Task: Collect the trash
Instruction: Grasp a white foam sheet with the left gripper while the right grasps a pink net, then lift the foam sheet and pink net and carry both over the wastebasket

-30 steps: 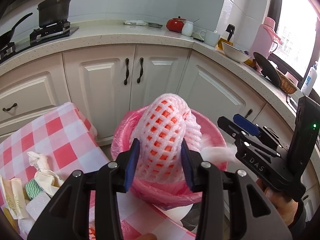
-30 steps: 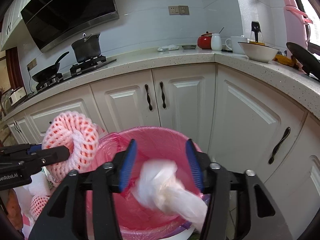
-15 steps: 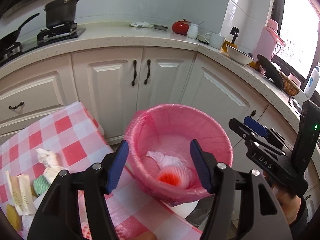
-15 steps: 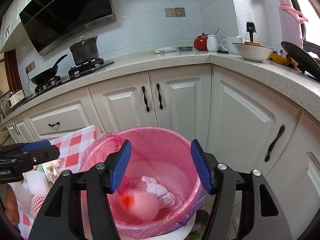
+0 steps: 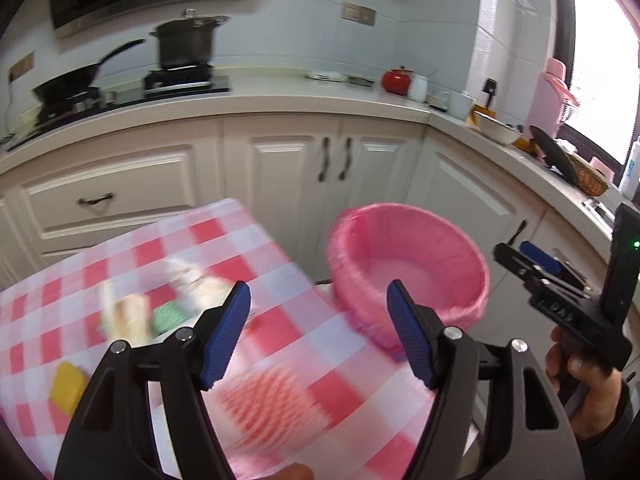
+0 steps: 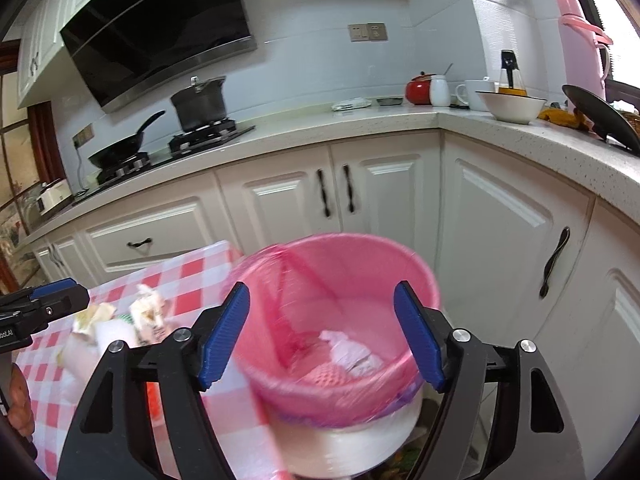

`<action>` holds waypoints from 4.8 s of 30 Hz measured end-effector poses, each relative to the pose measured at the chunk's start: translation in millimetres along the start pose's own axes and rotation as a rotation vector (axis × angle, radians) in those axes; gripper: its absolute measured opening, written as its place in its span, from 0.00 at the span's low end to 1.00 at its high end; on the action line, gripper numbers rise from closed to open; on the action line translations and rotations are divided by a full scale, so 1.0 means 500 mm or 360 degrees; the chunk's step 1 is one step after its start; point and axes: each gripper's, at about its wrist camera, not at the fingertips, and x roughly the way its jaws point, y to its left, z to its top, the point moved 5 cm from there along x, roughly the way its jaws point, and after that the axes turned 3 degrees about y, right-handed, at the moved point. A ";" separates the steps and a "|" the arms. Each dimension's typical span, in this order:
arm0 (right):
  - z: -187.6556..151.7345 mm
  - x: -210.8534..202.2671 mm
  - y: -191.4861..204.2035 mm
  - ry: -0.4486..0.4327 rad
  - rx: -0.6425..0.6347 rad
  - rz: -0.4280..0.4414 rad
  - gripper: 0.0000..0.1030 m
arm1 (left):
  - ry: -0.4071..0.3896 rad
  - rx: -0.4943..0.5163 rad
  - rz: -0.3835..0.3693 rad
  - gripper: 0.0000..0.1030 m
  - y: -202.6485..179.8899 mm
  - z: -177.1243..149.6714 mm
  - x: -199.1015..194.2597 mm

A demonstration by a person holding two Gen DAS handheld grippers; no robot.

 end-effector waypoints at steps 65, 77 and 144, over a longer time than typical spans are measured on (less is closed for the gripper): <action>-0.258 0.126 0.388 0.0526 -0.0422 0.0468 0.29 | 0.0306 0.0120 -0.0006 0.75 0.197 -0.246 0.019; -0.243 0.111 0.348 0.0503 -0.0383 0.0441 0.29 | 0.0340 0.0183 -0.0001 0.55 0.182 -0.244 0.040; -0.058 -0.005 0.182 0.0188 -0.0214 0.0290 0.29 | 0.0171 0.0146 0.0009 0.36 0.107 -0.114 0.024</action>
